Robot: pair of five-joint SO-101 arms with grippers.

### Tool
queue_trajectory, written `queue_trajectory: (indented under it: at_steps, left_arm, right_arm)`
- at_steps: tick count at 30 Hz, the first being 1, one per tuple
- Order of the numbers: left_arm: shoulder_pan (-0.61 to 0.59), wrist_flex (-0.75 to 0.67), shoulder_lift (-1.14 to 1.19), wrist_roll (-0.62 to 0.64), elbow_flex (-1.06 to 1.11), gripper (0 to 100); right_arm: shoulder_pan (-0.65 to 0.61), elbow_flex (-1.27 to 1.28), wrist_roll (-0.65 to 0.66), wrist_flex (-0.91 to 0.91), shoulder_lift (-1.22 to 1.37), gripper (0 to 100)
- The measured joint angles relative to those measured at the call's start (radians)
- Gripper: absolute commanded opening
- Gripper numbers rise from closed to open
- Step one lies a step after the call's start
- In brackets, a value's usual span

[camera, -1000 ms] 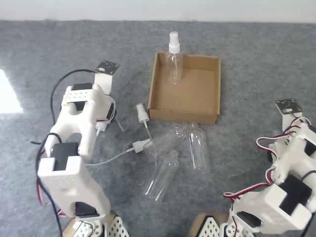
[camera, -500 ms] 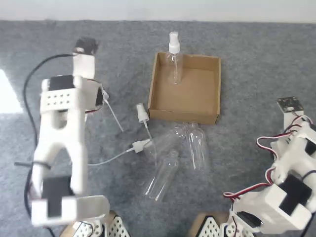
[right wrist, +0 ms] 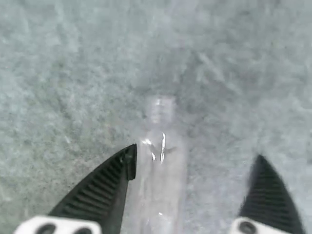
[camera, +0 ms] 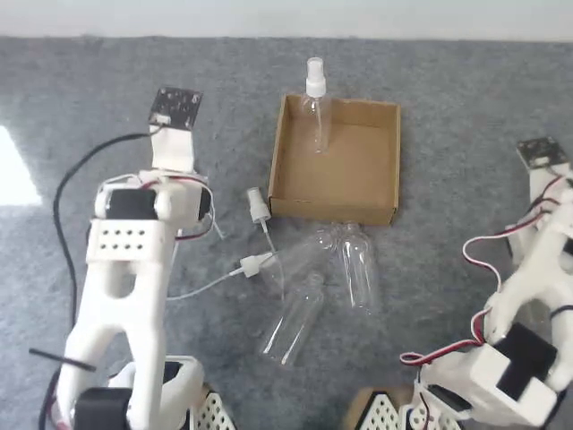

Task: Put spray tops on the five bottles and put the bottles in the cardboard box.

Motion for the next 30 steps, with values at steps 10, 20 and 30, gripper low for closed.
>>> queue_trajectory:
  at_steps: [10, 20, 30]
  left_arm:
    - [0.002, -0.031, -0.077, -0.003, 0.068, 1]
    - [0.008, -0.031, -0.077, -0.003, 0.068, 1]
    - [0.008, -0.017, -0.077, 0.035, -0.021, 1]
  right_arm:
    - [-0.009, -0.249, 0.029, 0.190, 0.327, 25.7]
    - [0.038, -0.258, 0.064, 0.181, 0.420, 1.1]
    - [-0.097, -0.374, -0.095, 0.221, 0.252, 0.5]
